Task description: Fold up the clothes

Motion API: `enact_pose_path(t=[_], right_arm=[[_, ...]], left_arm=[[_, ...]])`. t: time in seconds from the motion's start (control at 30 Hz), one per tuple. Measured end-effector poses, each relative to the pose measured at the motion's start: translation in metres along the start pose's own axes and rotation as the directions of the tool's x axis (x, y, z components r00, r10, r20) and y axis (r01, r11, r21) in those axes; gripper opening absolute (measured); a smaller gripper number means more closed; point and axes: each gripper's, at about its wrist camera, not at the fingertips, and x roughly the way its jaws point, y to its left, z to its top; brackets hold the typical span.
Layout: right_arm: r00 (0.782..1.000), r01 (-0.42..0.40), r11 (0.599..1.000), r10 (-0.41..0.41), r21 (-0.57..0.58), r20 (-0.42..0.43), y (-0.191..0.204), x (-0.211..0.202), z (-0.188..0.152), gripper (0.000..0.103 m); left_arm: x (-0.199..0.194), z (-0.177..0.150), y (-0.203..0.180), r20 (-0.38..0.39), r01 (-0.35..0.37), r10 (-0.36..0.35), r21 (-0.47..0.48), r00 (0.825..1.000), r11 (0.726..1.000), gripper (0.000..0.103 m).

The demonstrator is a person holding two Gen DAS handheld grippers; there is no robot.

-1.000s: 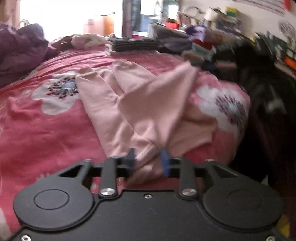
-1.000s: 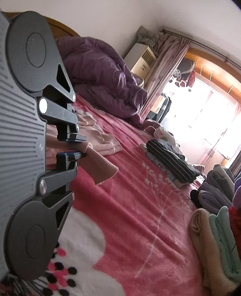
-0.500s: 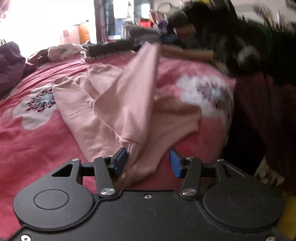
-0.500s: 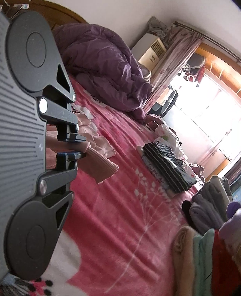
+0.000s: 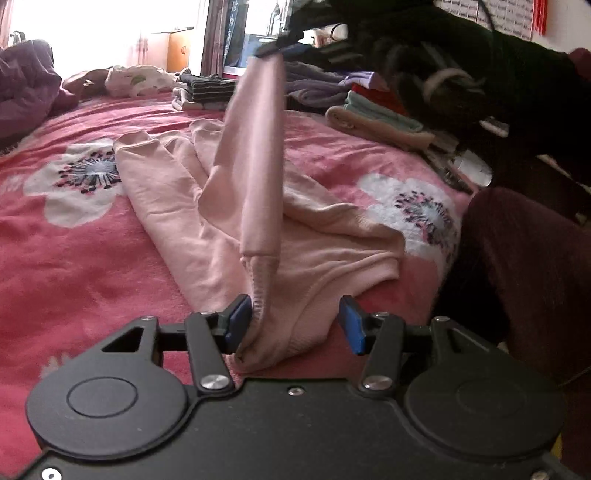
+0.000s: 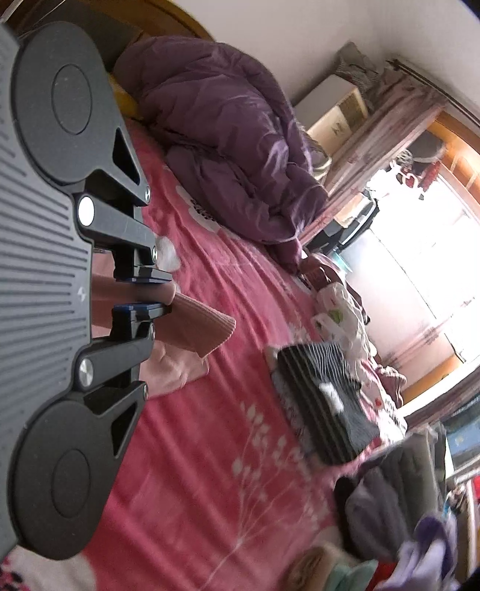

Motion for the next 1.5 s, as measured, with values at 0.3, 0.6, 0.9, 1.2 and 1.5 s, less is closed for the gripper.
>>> enact_pose_path(t=[0.3,0.6,0.9,1.2,1.5], right_arm=[[0.996,0.046,0.993,-0.054,-0.112,-0.069,0.044,0.053,-0.003,0.012],[0.976,0.139,0.954,-0.177,-0.264,-0.124,0.074,0.112,-0.020,0.012],[0.987,0.122,0.947,-0.149,-0.296,-0.068,0.083,0.138,-0.018,0.029],[0.982,0.085,0.932,-0.139,-0.351,-0.130,0.048,0.141,-0.024,0.035],[0.986,0.046,0.949,-0.093,-0.311,-0.140,0.033,0.144,-0.037,0.010]], left_arm=[[0.000,0.000,0.012,-0.025,0.045,-0.047,-0.068,0.999,0.997,0.054],[-0.005,0.000,0.033,-0.005,0.108,-0.111,-0.205,0.994,0.973,0.056],[-0.004,-0.004,0.051,0.023,0.155,-0.156,-0.317,0.987,0.936,0.057],[-0.001,-0.002,0.050,0.017,0.168,-0.172,-0.322,0.985,0.932,0.063],[-0.003,-0.003,0.049,0.005,0.183,-0.191,-0.305,0.982,0.934,0.065]])
